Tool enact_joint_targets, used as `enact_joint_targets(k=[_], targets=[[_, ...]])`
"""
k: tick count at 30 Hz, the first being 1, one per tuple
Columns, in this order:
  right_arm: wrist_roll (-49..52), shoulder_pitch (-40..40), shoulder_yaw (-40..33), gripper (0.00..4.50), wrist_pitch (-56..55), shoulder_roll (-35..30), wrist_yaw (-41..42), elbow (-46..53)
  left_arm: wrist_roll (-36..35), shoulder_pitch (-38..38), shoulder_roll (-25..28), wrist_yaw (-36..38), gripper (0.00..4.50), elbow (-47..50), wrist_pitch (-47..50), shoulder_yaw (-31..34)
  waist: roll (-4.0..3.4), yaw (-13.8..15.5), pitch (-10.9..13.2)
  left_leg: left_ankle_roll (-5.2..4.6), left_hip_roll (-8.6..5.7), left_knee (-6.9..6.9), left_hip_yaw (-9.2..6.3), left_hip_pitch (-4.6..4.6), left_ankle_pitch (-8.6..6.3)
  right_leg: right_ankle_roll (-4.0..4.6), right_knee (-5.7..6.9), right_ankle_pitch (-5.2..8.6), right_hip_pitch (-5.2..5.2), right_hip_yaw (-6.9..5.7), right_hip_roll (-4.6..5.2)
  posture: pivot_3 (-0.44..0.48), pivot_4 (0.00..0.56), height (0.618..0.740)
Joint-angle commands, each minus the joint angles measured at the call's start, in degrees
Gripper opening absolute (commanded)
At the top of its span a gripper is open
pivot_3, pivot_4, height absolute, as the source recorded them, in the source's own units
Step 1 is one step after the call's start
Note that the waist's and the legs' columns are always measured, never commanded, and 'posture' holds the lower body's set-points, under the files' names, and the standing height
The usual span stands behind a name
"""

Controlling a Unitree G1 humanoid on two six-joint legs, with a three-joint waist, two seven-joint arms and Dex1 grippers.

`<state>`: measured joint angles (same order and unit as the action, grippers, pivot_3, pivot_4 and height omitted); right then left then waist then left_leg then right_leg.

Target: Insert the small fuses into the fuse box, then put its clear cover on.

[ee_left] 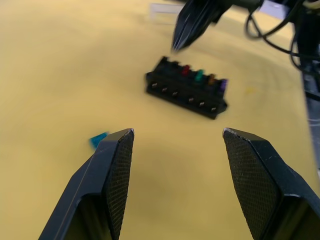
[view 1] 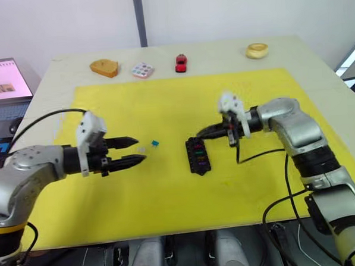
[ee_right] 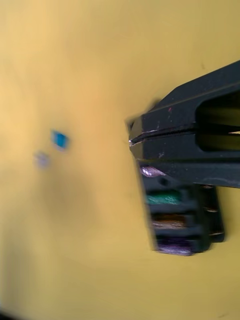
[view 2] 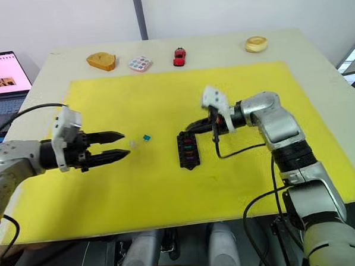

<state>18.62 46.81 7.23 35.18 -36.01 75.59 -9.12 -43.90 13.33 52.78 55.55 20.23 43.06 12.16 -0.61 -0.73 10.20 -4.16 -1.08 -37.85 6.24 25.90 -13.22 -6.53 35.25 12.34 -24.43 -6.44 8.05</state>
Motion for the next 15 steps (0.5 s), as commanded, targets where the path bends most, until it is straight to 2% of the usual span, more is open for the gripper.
enact_joint_targets(k=[1,4,5,6,11,15], targets=[[-0.5,0.4,-8.2,0.02,-1.6,-4.2,-7.3,-0.6,5.7,-2.0,2.6,-1.6,2.98,-8.1,-5.6,8.2,0.0,0.2,0.0,0.0,0.0,0.02,0.0,0.0,0.0,0.0,-0.02,0.0,-0.02,-0.01,0.06,0.0,0.15,0.74],[-1.7,-1.1,-15.6,0.89,-8.2,-8.0,-14.1,-10.2,11.1,-4.2,3.3,-2.6,3.84,-17.7,-12.2,12.0,0.03,0.2,0.0,0.01,-0.12,0.11,0.03,-0.01,-0.01,0.15,-0.05,0.08,-0.05,-0.07,0.28,0.0,0.15,0.74],[-1.3,-1.1,-18.1,1.34,-10.2,-8.6,-15.8,-13.2,12.2,-4.7,3.4,-2.4,4.29,-19.9,-13.9,12.9,0.03,0.2,0.0,0.01,-0.17,0.17,0.07,-0.02,-0.01,0.15,-0.06,0.08,-0.06,-0.09,0.4,0.0,0.15,0.74],[-1.0,-1.1,-20.1,1.87,-11.3,-9.5,-17.2,-15.9,13.1,-5.3,3.4,-1.9,4.5,-21.6,-15.4,13.4,0.03,0.2,0.0,0.01,-0.24,0.25,0.13,-0.03,-0.01,0.15,-0.07,0.08,-0.09,-0.08,0.49,0.0,0.15,0.74],[-2.3,-5.1,-26.2,4.46,-19.9,-15.7,-20.9,-28.7,16.3,-7.0,2.4,-1.2,4.5,-29.1,-22.1,14.5,0.03,0.1,0.0,0.09,-0.34,0.66,0.3,-0.02,0.04,-0.01,-0.15,-0.02,-0.28,-0.02,0.6,0.0,0.15,0.74],[-4.8,-6.7,-28.0,4.46,-30.4,-17.8,-27.5,-38.4,20.9,-6.1,1.0,-3.4,4.5,-37.2,-29.0,12.7,0.01,-0.4,0.0,0.21,-0.23,0.81,0.45,-0.14,0.12,0.0,-0.1,-0.02,-0.1,-0.04,0.58,0.0,0.15,0.74]])
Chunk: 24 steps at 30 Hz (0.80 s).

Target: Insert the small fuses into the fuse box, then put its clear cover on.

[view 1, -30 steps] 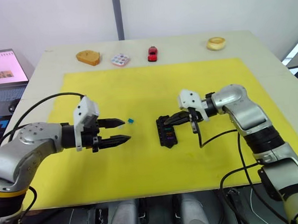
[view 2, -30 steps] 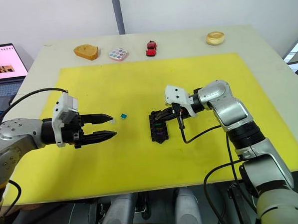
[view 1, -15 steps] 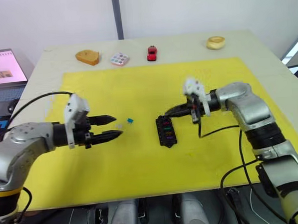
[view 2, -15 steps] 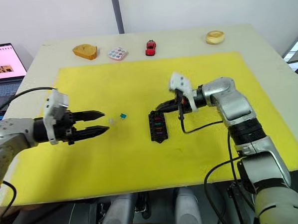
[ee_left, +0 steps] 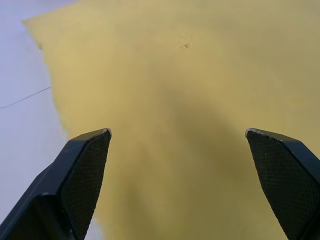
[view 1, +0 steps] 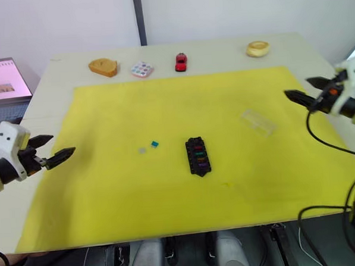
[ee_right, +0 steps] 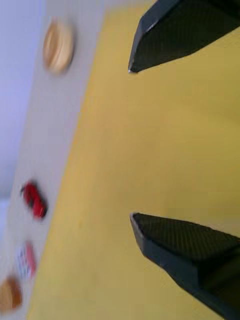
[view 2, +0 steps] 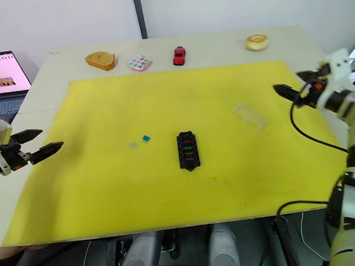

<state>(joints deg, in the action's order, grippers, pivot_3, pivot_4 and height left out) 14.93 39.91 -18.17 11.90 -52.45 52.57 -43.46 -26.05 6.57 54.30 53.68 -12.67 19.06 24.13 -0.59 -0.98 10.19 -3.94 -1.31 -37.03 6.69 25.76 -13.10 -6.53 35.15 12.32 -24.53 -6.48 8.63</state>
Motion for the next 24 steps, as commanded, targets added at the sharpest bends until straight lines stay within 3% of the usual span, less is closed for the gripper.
enact_joint_targets(k=[1,9,13,17,24], targets=[[-1.1,0.5,-3.2,4.46,-8.6,-1.3,-6.4,-5.6,3.8,0.8,-0.8,-2.0,4.5,-5.8,-6.3,0.5,-0.01,-0.3,0.0,0.01,0.03,0.02,0.04,-0.05,0.01,0.02,0.01,-0.01,0.01,0.0,0.0,0.0,0.15,0.74],[-1.4,2.0,-2.5,4.46,-9.4,-1.9,-7.1,-10.0,4.1,3.9,-1.0,-0.4,4.5,-9.4,-7.4,-0.3,0.0,-1.1,0.0,-0.02,0.25,0.06,0.42,-0.23,-0.01,0.1,0.01,-0.08,-0.02,0.0,0.13,0.0,0.15,0.74],[1.0,2.4,-2.5,4.46,-3.5,-1.2,-3.4,-6.9,1.3,5.6,-1.5,2.8,4.5,-4.1,-1.8,-2.1,0.01,-1.0,0.0,-0.03,0.25,0.04,0.42,-0.23,-0.01,0.1,0.01,-0.08,0.0,0.0,0.15,0.0,0.15,0.74],[5.3,5.8,4.0,4.46,10.6,-0.1,8.0,8.3,-2.9,8.1,-4.4,8.5,4.5,5.0,7.8,-10.1,-0.06,-1.0,0.0,-0.05,0.25,-0.04,0.42,-0.23,-0.01,0.13,0.04,-0.12,0.03,0.04,0.19,0.0,0.15,0.74],[10.4,1.8,12.3,4.46,24.4,0.8,12.7,37.6,-0.8,11.8,-6.2,11.2,4.5,8.3,7.6,-17.0,0.01,-0.9,0.0,-0.12,0.37,-0.06,0.43,-0.21,-0.03,0.15,0.07,-0.11,0.01,-0.09,0.05,0.0,0.15,0.74]])
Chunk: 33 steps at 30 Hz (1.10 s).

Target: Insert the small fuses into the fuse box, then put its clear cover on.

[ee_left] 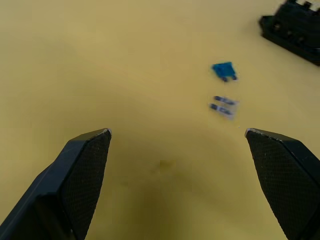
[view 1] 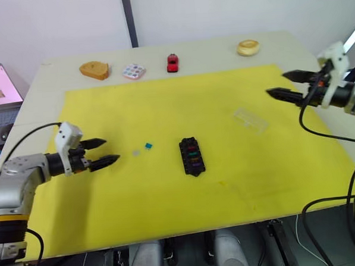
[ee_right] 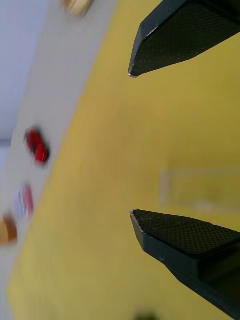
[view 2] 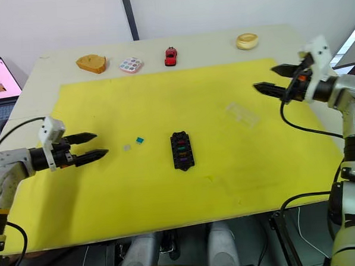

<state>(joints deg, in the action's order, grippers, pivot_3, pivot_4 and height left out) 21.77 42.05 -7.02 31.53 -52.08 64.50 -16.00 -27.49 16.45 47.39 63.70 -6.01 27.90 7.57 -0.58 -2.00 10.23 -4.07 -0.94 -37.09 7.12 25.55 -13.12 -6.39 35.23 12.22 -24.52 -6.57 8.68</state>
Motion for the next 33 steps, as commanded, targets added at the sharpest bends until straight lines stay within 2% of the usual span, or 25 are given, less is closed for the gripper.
enact_joint_targets(k=[1,3,6,8,10,18,24,33], targets=[[4.8,-0.5,1.5,4.46,6.4,0.9,0.7,13.3,1.1,2.3,0.7,1.6,4.5,1.7,-1.8,-1.1,0.0,0.3,0.0,0.0,0.0,-0.04,0.04,0.01,0.0,0.0,0.0,0.0,0.0,0.0,0.02,0.0,0.15,0.74],[7.4,-0.9,2.5,4.46,9.8,2.2,0.1,20.1,4.2,3.4,0.4,1.5,4.5,0.9,-6.1,-2.5,0.0,1.0,0.0,-0.01,0.0,-0.08,0.07,0.0,-0.02,0.05,0.01,-0.06,-0.01,-0.01,0.06,0.0,0.15,0.74],[9.6,-3.8,5.5,4.46,11.4,4.8,-1.4,31.3,16.9,5.1,0.7,-1.3,4.5,-4.1,-26.0,-7.6,0.02,1.7,0.0,-0.02,0.0,-0.12,0.07,-0.02,-0.04,0.09,-0.01,-0.09,-0.05,0.02,0.11,0.0,0.15,0.74],[8.2,-6.2,7.8,4.46,9.6,4.8,-1.4,35.3,22.2,7.3,-0.4,-4.9,4.5,-9.0,-36.5,-9.1,0.08,2.3,0.0,-0.05,-0.01,-0.1,0.07,0.0,-0.07,0.13,-0.07,-0.11,-0.25,-0.01,0.15,0.0,0.15,0.74],[7.8,-7.8,9.3,4.46,8.7,4.8,-1.3,37.2,23.9,9.1,-1.3,-5.0,4.5,-12.7,-42.3,-10.2,0.09,2.9,0.0,-0.12,-0.03,-0.1,0.16,0.01,-0.12,0.18,-0.13,-0.14,-0.29,0.0,0.19,0.0,0.15,0.74],[7.1,-7.9,9.4,4.46,6.2,5.1,-1.9,34.4,28.0,14.5,-4.1,-4.0,4.5,-22.9,-56.3,-13.5,0.12,2.9,0.0,-0.31,-0.09,-0.25,0.5,0.04,-0.21,0.06,-0.14,-0.42,-0.38,-0.14,0.42,0.0,0.15,0.74],[6.8,-8.8,9.7,4.46,5.8,3.6,-1.1,35.2,32.4,16.8,-5.3,-4.6,4.5,-26.4,-68.7,-17.3,0.12,2.9,0.0,-0.38,-0.1,-0.32,0.54,0.04,-0.25,0.04,-0.14,-0.43,-0.34,-0.24,0.49,0.0,0.15,0.74],[5.1,-9.1,9.7,4.46,4.5,3.1,-1.6,33.7,37.6,22.7,-10.5,-7.9,4.5,-34.0,-77.3,-21.5,0.1,4.5,0.0,-1.06,-0.17,-0.94,0.56,0.08,-0.67,-0.04,-0.14,-0.48,-0.09,-0.44,0.69,0.0,0.15,0.74]])
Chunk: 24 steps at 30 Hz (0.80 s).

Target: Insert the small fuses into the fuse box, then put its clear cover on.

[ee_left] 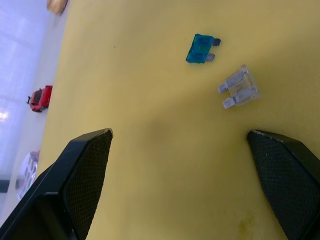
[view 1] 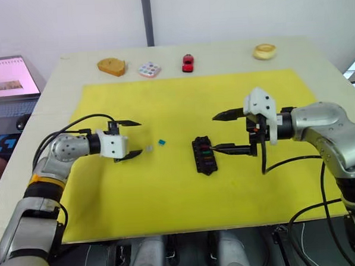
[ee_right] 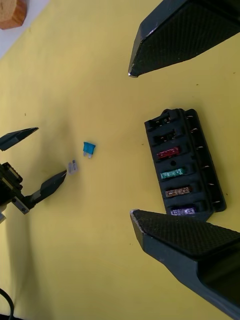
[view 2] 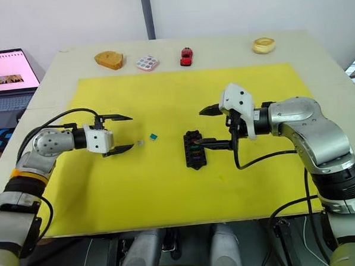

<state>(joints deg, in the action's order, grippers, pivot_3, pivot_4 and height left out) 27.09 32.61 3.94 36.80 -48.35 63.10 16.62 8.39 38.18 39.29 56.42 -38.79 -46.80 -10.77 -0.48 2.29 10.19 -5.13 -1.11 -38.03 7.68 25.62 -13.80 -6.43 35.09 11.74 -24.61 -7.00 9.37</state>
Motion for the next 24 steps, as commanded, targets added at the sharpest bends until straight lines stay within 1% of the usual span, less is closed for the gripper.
enact_joint_targets(k=[1,5,10,16,19,22,23,24], targets=[[-0.3,0.4,-1.2,4.46,-0.8,-0.6,-0.3,0.9,2.0,1.5,-2.7,-0.7,4.5,-1.8,-3.1,-3.4,0.0,0.4,0.0,0.0,-0.08,-0.02,-0.01,0.0,0.0,-0.01,0.0,-0.01,0.04,-0.05,0.09,0.0,0.15,0.74],[-0.5,0.1,-1.4,4.46,-0.4,-0.5,-1.2,0.9,3.6,2.8,-4.7,-1.5,4.5,-3.2,-5.4,-5.2,0.0,0.4,0.0,-0.05,-0.29,-0.17,0.02,0.06,-0.03,-0.06,-0.09,-0.05,0.11,-0.03,0.26,0.0,0.15,0.74],[-0.3,0.0,-1.5,4.46,0.2,-0.2,-2.0,1.1,3.8,3.7,-7.5,-2.3,4.5,-3.8,-5.9,-5.9,0.0,0.7,0.0,-0.09,-0.36,-0.19,0.04,0.08,-0.05,-0.09,-0.12,-0.08,0.13,-0.03,0.3,0.0,0.15,0.74],[-0.3,-0.1,-1.5,4.46,0.5,-0.2,-2.7,1.1,3.9,3.4,-8.7,-2.3,4.5,-3.4,-5.6,-6.5,0.0,1.4,0.0,-0.1,-0.36,-0.2,0.04,0.08,-0.05,-0.12,-0.12,-0.1,0.13,-0.04,0.29,0.0,0.15,0.74],[-0.3,0.2,-1.4,4.5,0.7,-0.1,-3.1,0.9,2.9,2.7,-8.4,-0.7,3.64,-4.5,-4.9,-6.8,0.0,1.4,0.0,-0.11,-0.36,-0.19,0.05,0.08,-0.06,-0.12,-0.13,-0.1,0.12,-0.04,0.29,0.0,0.15,0.74],[-0.4,0.6,-1.4,4.5,0.8,0.0,-3.2,0.5,2.4,2.2,-8.1,0.5,2.11,-5.0,-3.5,-7.0,0.0,1.4,0.0,-0.11,-0.35,-0.2,0.05,0.08,-0.06,-0.12,-0.13,-0.1,0.12,-0.04,0.28,0.0,0.15,0.74],[-0.5,0.7,-1.3,4.5,0.8,0.1,-3.3,0.3,2.3,2.0,-8.2,0.7,1.46,-5.1,-3.0,-7.0,0.0,1.4,0.0,-0.11,-0.34,-0.2,0.05,0.08,-0.06,-0.12,-0.13,-0.1,0.12,-0.05,0.28,0.0,0.15,0.74],[-0.5,0.8,-1.3,4.5,0.7,0.1,-3.4,0.2,2.2,1.9,-8.2,0.8,1.04,-5.1,-2.7,-7.0,0.0,1.3,0.0,-0.11,-0.33,-0.2,0.05,0.08,-0.06,-0.12,-0.13,-0.1,0.13,-0.05,0.28,0.0,0.15,0.74]])
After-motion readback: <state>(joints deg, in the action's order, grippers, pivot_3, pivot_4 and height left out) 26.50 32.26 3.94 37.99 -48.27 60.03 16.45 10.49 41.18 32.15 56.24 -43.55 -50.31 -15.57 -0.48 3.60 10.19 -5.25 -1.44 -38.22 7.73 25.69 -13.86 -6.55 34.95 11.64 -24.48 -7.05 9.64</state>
